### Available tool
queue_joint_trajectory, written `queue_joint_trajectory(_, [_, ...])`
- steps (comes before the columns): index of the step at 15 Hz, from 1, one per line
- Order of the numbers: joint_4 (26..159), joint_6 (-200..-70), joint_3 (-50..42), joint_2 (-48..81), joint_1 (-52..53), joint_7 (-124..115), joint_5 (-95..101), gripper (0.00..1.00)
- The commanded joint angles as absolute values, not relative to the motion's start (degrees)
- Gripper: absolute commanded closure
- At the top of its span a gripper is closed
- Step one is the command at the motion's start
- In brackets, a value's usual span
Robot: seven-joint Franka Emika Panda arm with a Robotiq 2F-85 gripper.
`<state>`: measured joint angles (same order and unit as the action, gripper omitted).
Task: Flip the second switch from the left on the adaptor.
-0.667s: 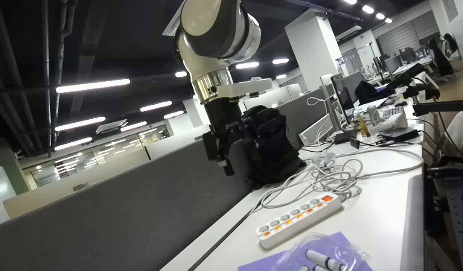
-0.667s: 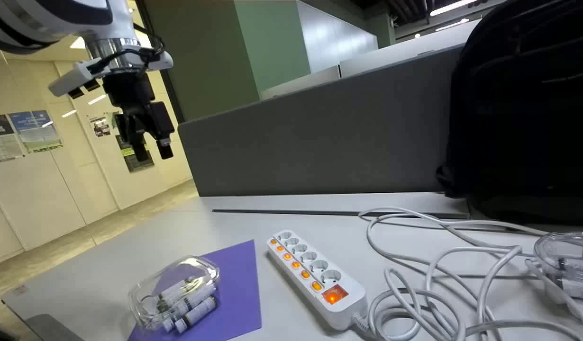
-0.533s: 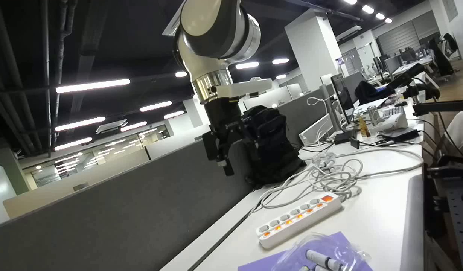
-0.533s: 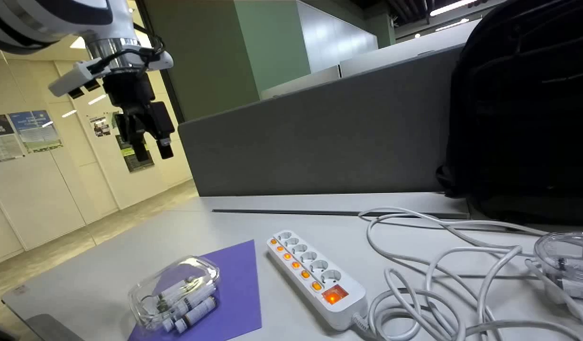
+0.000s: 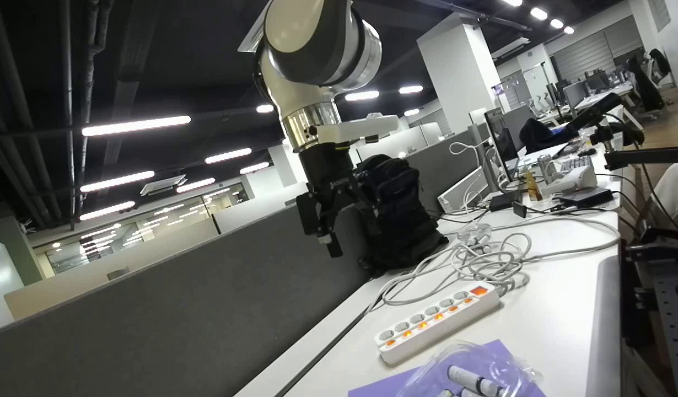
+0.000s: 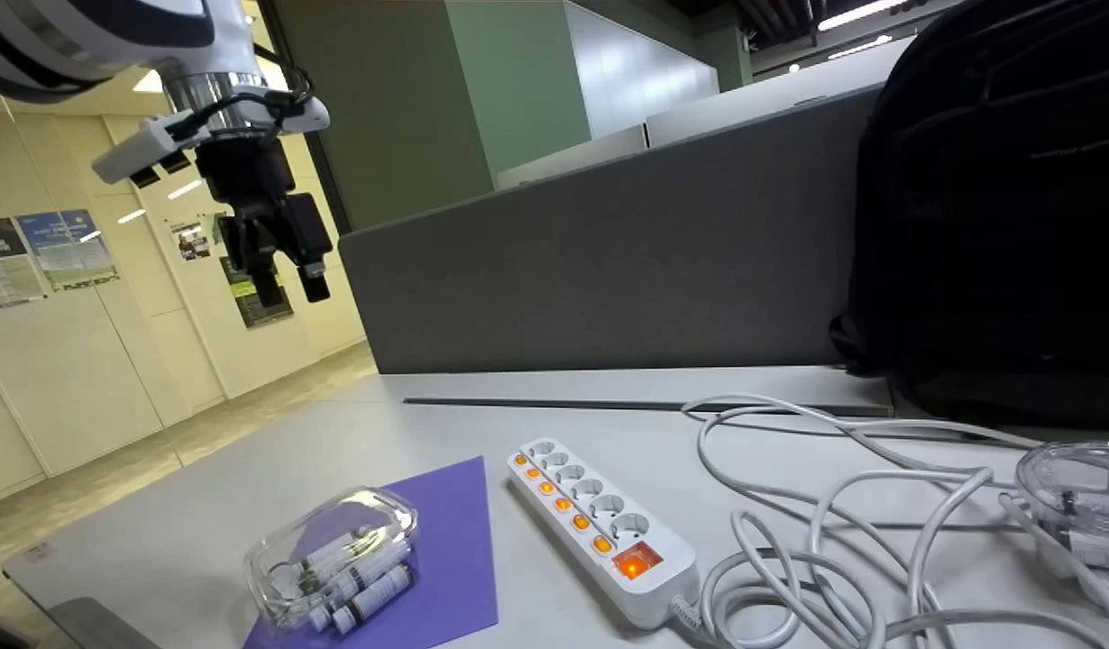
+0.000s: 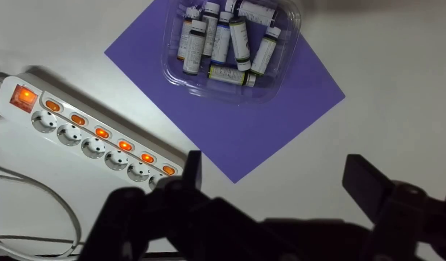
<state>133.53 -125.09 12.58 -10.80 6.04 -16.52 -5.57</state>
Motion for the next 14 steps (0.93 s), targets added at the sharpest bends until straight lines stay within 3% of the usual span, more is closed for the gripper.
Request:
queue_joint_trajectory(1, [133.40, -124.87, 12.07, -10.61, 6.41, -19.13, -4.26, 0.00])
queue_joint_trajectory(11, [136.43, -145.19, 8.91, -0.66, -1.63, -50.97, 27.39, 0.00])
queue_joint_trajectory(12, [136.09, -146.33, 7.84, 0.92, -1.51, -53.75, 29.33, 0.25])
queue_joint_trajectory(13, [135.55, -147.48, 6.66, 2.69, -1.20, -55.57, 30.80, 0.26])
queue_joint_trajectory(14, [135.07, -148.53, 5.50, 4.31, -0.72, -57.27, 31.84, 0.34])
